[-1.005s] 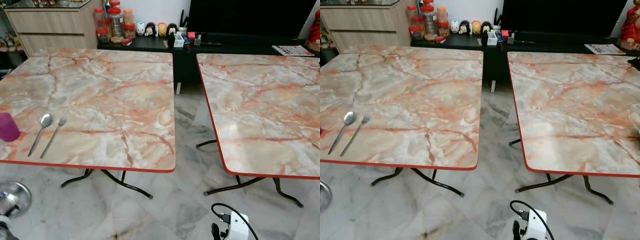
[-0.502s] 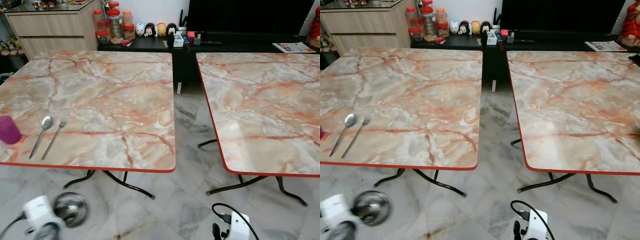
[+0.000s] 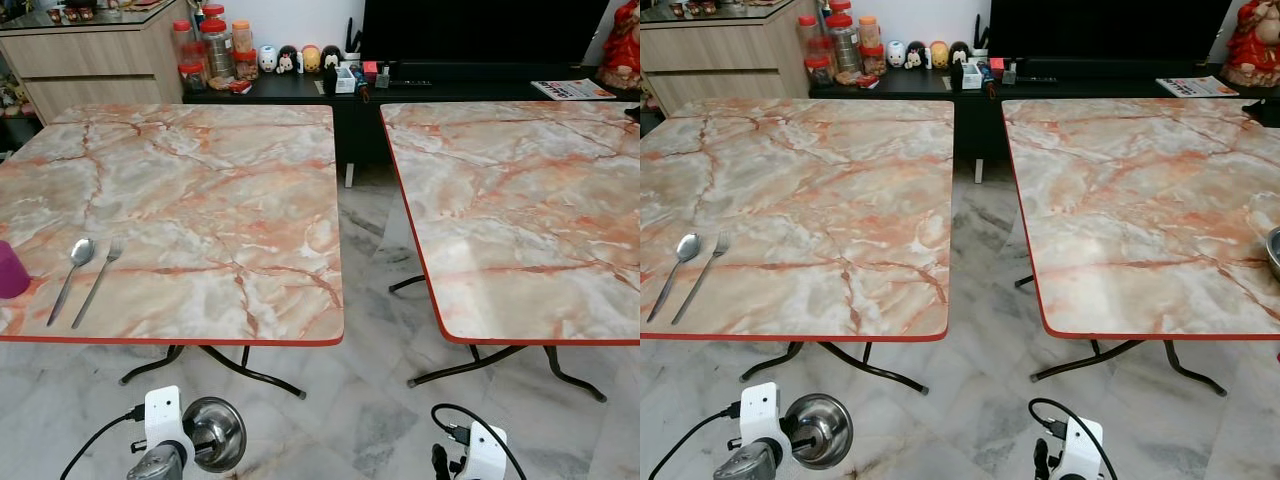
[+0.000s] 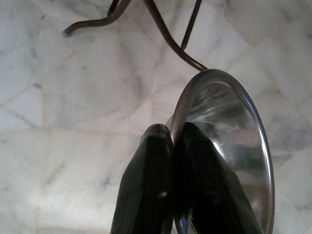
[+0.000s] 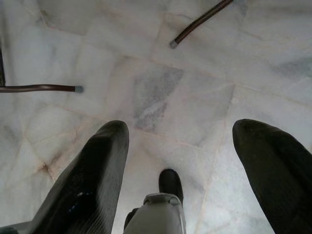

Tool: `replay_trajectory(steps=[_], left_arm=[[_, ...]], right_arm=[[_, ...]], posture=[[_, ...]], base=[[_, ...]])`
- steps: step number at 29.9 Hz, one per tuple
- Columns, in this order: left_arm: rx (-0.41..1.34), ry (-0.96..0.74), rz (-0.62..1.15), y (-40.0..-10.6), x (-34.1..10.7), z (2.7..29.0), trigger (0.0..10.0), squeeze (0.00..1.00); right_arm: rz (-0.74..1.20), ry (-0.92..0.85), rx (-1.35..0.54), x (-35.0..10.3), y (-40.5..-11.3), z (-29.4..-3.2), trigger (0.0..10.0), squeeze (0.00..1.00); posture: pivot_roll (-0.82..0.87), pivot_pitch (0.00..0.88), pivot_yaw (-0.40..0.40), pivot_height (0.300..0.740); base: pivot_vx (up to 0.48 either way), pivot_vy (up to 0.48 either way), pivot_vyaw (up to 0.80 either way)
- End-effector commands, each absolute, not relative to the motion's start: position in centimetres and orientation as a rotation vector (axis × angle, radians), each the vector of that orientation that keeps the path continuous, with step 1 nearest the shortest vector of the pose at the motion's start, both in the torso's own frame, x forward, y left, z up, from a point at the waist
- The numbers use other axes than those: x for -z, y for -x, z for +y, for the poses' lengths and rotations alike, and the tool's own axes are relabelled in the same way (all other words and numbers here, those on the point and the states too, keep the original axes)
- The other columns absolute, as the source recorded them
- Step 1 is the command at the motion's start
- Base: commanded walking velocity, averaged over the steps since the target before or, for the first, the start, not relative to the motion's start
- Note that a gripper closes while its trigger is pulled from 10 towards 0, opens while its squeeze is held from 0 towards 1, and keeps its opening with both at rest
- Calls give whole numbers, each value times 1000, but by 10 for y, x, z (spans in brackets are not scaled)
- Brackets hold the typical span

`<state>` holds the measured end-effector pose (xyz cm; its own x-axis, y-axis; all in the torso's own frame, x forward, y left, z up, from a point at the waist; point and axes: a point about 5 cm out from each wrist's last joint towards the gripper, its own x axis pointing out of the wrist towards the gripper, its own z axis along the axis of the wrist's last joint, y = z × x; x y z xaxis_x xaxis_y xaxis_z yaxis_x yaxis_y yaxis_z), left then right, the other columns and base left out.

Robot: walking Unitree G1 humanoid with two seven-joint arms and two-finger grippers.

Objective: Setting the table

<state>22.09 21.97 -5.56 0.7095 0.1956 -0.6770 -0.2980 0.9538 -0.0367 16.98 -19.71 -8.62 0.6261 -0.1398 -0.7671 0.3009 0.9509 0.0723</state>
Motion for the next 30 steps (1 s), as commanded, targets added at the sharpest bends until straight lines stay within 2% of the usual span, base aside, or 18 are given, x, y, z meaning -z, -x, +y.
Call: replay_trajectory(steps=[1, 8, 15, 18, 30], left_arm=[[-316, 189, 717, -227, 52, 218, 10000, 0], [-283, 102, 763, -225, 56, 214, 10000, 0], [-319, 85, 805, -212, 63, 218, 10000, 0], [-311, 51, 831, -207, 66, 218, 10000, 0], [-281, 11, 844, -203, 69, 214, 10000, 0]], right_arm=[[840, -204, 256, 84, -175, -198, 10000, 0], [833, -205, 261, 82, -177, -200, 10000, 0], [874, -160, 260, 86, -170, -204, 10000, 0], [869, -158, 267, 86, -168, -205, 10000, 0], [868, -171, 269, 86, -167, -205, 10000, 0]], posture=[[-13, 0, -1, 740], [-28, 0, 1, 740], [-33, 0, -4, 740], [-32, 0, -6, 740], [-36, 0, -6, 740]], base=[[0, 0, 0], [0, 0, 0], [0, -283, 0], [0, -286, 594], [0, -307, 58]])
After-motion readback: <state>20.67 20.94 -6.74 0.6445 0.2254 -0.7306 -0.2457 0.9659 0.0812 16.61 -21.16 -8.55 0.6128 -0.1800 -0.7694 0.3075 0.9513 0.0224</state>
